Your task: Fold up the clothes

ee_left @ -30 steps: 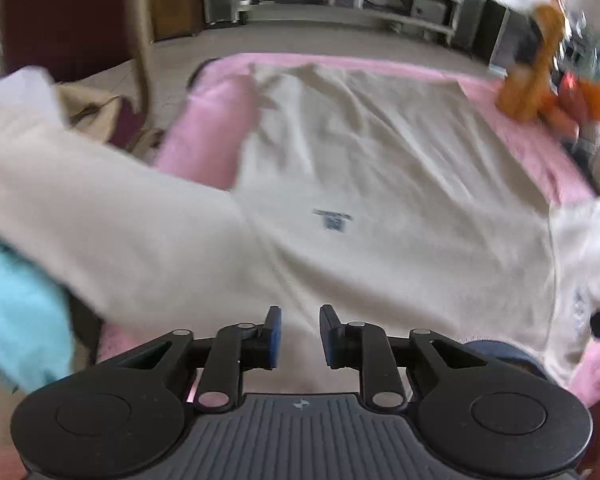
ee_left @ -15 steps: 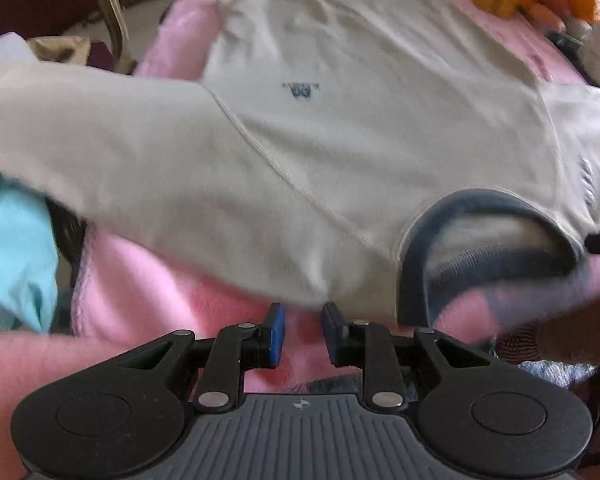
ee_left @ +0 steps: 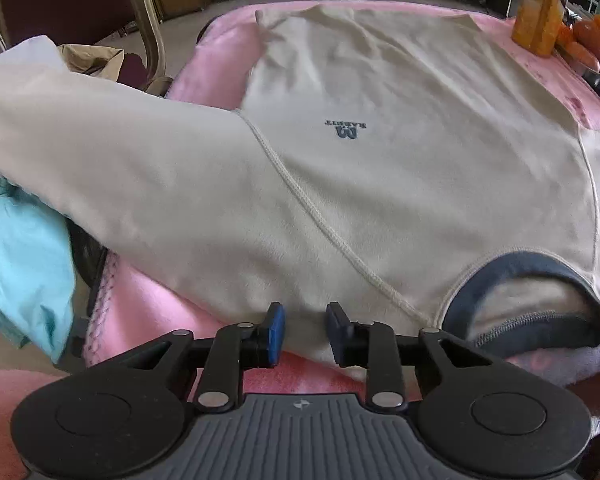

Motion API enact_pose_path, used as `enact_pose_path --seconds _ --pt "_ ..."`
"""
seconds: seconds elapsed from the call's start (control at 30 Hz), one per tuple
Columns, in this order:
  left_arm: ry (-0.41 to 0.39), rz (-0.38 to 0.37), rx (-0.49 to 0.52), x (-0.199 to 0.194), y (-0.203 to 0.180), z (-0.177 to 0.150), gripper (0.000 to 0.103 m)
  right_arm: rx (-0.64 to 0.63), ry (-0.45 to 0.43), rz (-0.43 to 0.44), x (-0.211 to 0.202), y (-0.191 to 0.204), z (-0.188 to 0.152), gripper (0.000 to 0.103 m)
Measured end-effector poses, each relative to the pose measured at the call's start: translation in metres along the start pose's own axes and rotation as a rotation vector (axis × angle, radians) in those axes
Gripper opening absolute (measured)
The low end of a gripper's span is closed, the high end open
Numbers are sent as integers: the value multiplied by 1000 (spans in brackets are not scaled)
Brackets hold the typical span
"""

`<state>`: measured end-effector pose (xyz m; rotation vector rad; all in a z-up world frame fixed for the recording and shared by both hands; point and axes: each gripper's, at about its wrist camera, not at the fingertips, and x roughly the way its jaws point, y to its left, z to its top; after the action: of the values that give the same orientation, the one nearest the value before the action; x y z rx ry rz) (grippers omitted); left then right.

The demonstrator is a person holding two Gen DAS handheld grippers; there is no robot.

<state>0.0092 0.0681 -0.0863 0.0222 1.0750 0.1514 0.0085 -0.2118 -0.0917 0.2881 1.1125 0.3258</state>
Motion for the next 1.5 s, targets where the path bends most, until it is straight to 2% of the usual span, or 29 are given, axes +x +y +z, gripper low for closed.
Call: enact_pose_path --seconds 0.07,0.17,0.33,0.43,0.53,0.6,0.7,0.73,0.8,0.87,0.9,0.93,0.97,1.07,1.13,1.33,1.37,1.47,1.5 --pt "-18 -34 -19 -9 7 3 24 1 -6 -8 -9 3 1 25" --pt "-78 -71 -54 -28 18 13 24 42 -91 44 -34 3 19 25" --pt "-215 -100 -116 -59 35 50 24 37 -243 121 -71 15 71 25" --pt "-263 -101 -139 -60 42 79 24 10 -329 144 -82 24 107 25" --pt "-273 -71 -177 -42 49 105 24 14 -402 120 -77 20 137 30" --pt "-245 -62 -213 -24 53 120 24 54 -423 105 -67 10 152 33" --pt "-181 -75 -239 2 56 150 25 126 -402 75 -38 -11 176 33" --pt "-168 -70 -235 10 56 163 30 131 -391 68 -28 -15 187 33" --pt "-169 -25 -217 23 57 195 33 135 -381 50 -13 -22 209 33" --pt "-191 41 -153 38 53 232 36 126 -380 24 4 -23 239 33" --pt "-193 59 -127 48 52 250 41 125 -378 13 13 -24 252 33" --pt "-189 66 -106 58 52 266 41 124 -372 3 25 -24 264 33" --pt "-180 59 -97 71 53 282 42 121 -368 -14 38 -26 279 34" --pt "-161 17 -153 113 62 320 41 115 -357 -58 79 -34 317 34" --pt "-152 8 -178 142 66 337 41 121 -354 -81 106 -43 337 37" --pt "-122 -70 -151 204 68 352 41 128 -333 -124 165 -65 370 37" --pt "-126 -73 -144 211 68 352 40 113 -332 -133 172 -66 374 37" --pt "-165 -54 -118 220 66 349 23 68 -324 -162 191 -65 384 37" --pt "-187 -42 -101 218 63 348 5 50 -312 -175 198 -63 388 34"
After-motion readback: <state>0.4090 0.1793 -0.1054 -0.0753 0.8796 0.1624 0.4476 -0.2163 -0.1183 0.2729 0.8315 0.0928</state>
